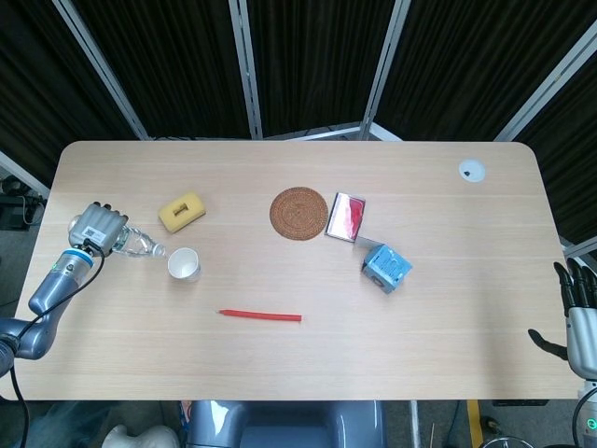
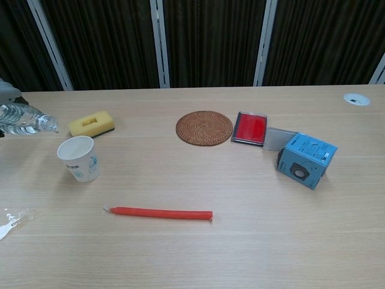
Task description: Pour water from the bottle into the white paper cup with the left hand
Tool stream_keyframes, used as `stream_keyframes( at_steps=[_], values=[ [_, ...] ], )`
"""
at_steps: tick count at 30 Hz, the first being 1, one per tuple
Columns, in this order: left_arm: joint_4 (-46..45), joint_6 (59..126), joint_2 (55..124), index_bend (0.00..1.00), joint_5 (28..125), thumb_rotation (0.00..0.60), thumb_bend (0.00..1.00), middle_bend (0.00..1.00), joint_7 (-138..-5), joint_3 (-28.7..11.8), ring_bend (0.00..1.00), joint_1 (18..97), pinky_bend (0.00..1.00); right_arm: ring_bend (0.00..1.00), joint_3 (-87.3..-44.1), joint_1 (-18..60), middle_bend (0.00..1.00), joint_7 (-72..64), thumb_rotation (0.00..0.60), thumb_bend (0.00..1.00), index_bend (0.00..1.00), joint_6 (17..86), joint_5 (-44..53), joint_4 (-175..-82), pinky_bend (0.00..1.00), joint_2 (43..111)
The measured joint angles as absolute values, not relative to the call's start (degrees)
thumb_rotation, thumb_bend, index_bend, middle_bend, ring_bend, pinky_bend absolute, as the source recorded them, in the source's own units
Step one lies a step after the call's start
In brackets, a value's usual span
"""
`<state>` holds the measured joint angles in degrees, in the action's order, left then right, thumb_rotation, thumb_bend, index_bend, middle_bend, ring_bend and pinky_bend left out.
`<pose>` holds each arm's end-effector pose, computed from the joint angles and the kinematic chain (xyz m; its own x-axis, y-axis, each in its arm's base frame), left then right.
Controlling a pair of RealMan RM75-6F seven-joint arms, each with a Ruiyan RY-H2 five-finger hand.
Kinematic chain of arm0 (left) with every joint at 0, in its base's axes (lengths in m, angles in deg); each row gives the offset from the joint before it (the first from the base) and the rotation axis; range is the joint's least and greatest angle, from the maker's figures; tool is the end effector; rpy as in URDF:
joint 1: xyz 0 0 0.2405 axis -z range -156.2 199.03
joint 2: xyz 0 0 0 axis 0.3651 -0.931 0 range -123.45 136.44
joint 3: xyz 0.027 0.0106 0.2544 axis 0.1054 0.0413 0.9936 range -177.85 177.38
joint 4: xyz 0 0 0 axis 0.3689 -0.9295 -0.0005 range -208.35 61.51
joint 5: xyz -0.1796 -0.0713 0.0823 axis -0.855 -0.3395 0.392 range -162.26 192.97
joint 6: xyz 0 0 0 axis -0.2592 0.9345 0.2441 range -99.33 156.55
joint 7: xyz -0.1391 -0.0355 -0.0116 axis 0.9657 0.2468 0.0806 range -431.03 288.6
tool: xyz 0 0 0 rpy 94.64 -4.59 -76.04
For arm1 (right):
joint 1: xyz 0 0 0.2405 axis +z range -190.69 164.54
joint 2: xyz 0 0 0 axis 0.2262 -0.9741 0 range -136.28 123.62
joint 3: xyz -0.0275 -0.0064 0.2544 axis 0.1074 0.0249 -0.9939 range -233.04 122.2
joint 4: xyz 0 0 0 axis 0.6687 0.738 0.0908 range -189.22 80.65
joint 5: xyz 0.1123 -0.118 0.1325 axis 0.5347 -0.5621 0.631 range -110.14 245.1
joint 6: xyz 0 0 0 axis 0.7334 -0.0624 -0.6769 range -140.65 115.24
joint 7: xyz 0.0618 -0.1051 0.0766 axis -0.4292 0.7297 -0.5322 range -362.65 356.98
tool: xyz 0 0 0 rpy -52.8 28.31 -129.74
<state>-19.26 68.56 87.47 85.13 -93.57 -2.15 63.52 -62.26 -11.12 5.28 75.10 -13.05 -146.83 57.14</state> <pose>-0.3082 0.4063 0.0791 0.8973 0.2437 0.3681 0.4298 -0.2917 -0.8545 -0.3241 -0.1778 0.1841 0.5214 0.0761 0.8499 -0.8496 0.1391 0.5088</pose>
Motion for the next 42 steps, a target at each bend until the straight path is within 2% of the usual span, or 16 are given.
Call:
stream_keyframes(
  at_steps=[29, 42],
  values=[
    [-18.45, 70.24, 87.73, 0.72, 84.06, 0.6, 0.57, 0.56, -98.73, -2.27, 0.33, 63.51, 0.37, 0.0, -62.25, -11.11, 0.0, 5.58, 0.6, 0.0, 0.0, 74.99, -12.92, -146.78, 0.0, 57.21],
    [-17.89, 70.63, 87.45, 0.72, 86.62, 0.6, 0.57, 0.56, -89.29, -2.85, 0.33, 63.19, 0.37, 0.0, -62.23, -11.05, 0.0, 5.79, 0.6, 0.0, 0.0, 74.85, -12.82, -146.66, 0.0, 57.34]
  ],
)
